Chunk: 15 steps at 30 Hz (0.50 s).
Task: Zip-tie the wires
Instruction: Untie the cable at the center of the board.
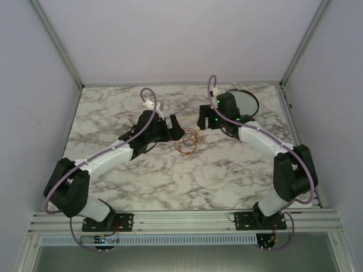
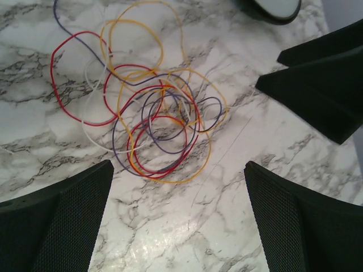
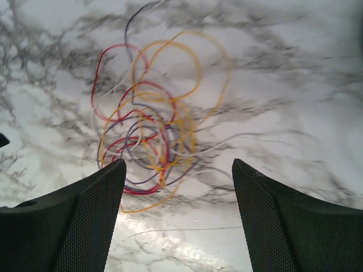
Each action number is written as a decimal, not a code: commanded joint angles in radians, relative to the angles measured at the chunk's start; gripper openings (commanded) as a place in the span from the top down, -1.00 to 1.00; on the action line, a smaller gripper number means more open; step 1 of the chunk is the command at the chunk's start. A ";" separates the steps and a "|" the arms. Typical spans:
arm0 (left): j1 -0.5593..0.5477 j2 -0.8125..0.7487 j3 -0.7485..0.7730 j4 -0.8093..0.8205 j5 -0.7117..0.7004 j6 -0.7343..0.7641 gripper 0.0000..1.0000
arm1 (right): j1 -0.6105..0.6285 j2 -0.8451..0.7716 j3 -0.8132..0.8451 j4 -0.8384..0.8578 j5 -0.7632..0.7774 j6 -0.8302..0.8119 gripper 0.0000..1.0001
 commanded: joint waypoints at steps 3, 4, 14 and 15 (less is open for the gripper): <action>-0.011 -0.017 -0.018 -0.032 -0.067 -0.028 -1.00 | 0.078 0.114 0.086 0.036 -0.084 0.035 -0.48; -0.011 -0.022 -0.033 -0.030 -0.072 -0.031 -1.00 | 0.087 0.130 0.092 0.035 -0.087 0.033 -0.46; -0.055 -0.007 -0.109 -0.006 -0.072 -0.064 -1.00 | 0.115 0.232 0.194 -0.027 -0.065 0.002 0.93; -0.063 0.001 -0.110 0.000 -0.078 -0.067 -1.00 | 0.119 0.226 0.212 -0.043 -0.049 -0.005 1.00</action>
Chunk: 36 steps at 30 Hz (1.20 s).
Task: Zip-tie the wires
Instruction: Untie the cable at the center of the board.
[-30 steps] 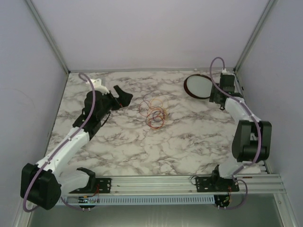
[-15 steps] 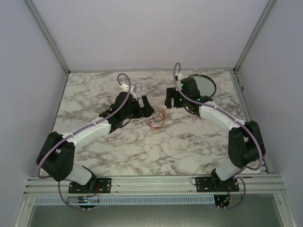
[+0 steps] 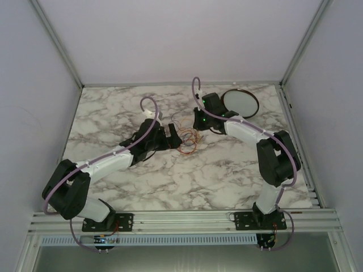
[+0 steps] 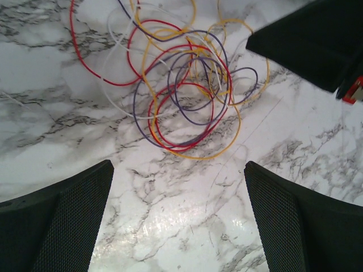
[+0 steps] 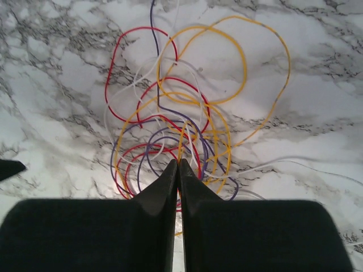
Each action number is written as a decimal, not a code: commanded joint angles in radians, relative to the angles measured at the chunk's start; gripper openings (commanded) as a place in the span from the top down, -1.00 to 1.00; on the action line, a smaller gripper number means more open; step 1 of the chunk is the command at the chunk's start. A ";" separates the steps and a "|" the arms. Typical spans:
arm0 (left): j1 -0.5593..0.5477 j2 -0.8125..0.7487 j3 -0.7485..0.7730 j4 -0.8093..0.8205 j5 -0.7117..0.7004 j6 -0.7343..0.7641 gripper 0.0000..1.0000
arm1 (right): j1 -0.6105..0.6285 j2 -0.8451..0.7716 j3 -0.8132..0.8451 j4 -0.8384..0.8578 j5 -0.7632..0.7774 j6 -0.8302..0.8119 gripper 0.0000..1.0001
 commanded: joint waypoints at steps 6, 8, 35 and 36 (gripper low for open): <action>-0.075 0.070 0.000 0.072 -0.079 -0.035 -1.00 | 0.032 -0.113 0.192 -0.149 0.126 -0.048 1.00; -0.087 0.079 0.002 0.092 -0.096 -0.035 -1.00 | 0.032 -0.160 0.220 -0.173 0.153 -0.055 1.00; -0.190 0.082 0.044 0.340 -0.128 0.039 -1.00 | 0.030 -0.590 0.672 0.029 0.416 -0.184 1.00; -0.200 0.096 0.057 0.356 -0.126 0.051 -1.00 | 0.030 -0.604 0.665 0.035 0.412 -0.182 1.00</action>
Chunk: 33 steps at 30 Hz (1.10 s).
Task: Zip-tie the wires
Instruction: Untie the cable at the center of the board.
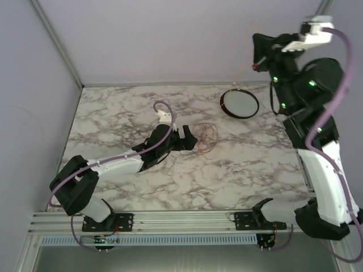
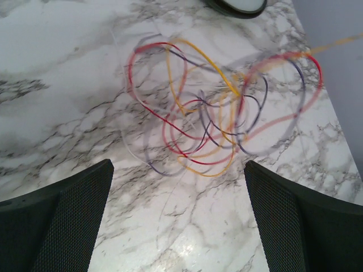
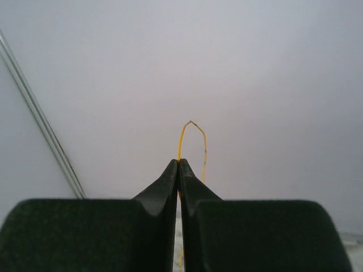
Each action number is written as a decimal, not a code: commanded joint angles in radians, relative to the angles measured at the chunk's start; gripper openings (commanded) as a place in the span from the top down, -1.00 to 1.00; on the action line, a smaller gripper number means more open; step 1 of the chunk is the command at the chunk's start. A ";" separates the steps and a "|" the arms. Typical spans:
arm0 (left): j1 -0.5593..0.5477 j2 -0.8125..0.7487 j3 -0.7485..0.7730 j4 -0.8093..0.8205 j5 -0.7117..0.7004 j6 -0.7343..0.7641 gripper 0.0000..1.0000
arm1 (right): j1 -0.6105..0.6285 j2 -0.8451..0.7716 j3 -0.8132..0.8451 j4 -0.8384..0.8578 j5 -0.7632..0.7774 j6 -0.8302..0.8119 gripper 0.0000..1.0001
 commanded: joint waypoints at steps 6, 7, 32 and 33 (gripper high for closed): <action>-0.102 0.094 0.165 0.230 0.022 0.177 -1.00 | 0.005 -0.143 -0.092 0.123 0.021 0.000 1.00; -0.119 0.105 0.179 0.256 0.034 0.211 -1.00 | 0.005 -0.149 -0.104 0.121 0.026 0.003 1.00; -0.261 0.554 0.594 0.687 0.132 0.361 -1.00 | 0.005 -0.208 -0.172 0.123 -0.014 0.119 1.00; -0.261 0.569 0.614 0.703 0.134 0.357 -1.00 | 0.004 -0.210 -0.175 0.123 -0.014 0.126 1.00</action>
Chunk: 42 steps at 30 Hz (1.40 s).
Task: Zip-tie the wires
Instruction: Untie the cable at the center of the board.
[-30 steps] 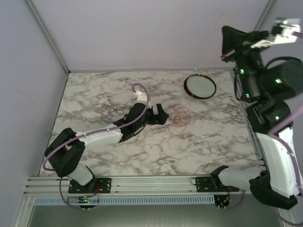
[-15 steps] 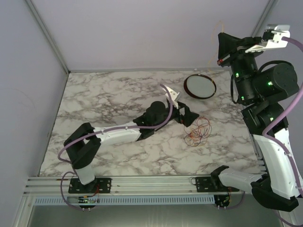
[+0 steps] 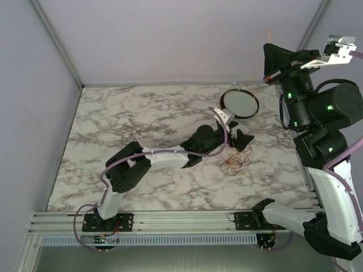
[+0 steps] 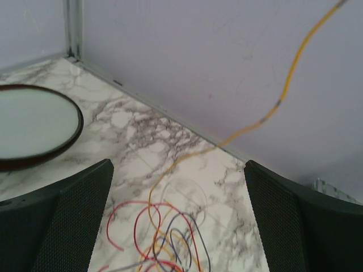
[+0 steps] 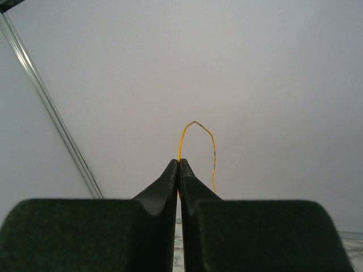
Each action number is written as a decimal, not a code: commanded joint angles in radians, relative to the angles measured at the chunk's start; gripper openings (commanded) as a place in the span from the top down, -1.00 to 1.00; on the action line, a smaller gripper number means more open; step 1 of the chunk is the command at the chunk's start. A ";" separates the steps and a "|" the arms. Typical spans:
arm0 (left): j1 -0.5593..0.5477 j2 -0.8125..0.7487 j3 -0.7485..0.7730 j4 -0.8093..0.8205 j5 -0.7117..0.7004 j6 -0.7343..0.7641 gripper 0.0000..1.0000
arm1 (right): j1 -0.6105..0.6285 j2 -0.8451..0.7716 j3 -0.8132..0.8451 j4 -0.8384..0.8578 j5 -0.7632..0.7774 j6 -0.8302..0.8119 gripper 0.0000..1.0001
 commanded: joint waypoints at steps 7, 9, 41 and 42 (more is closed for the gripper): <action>-0.007 0.133 0.256 0.201 0.018 -0.001 -0.84 | 0.005 -0.038 -0.054 0.044 -0.011 0.069 1.00; -0.006 0.146 0.292 0.203 0.029 0.001 -0.53 | 0.004 -0.046 -0.068 0.045 -0.002 0.070 1.00; 0.443 -0.563 0.258 -0.557 0.031 0.069 1.00 | 0.005 -0.120 -0.737 -0.053 -0.051 0.182 -0.30; 0.443 -0.557 0.291 -0.582 0.051 0.058 1.00 | 0.005 -0.105 -0.747 -0.044 -0.065 0.184 -0.38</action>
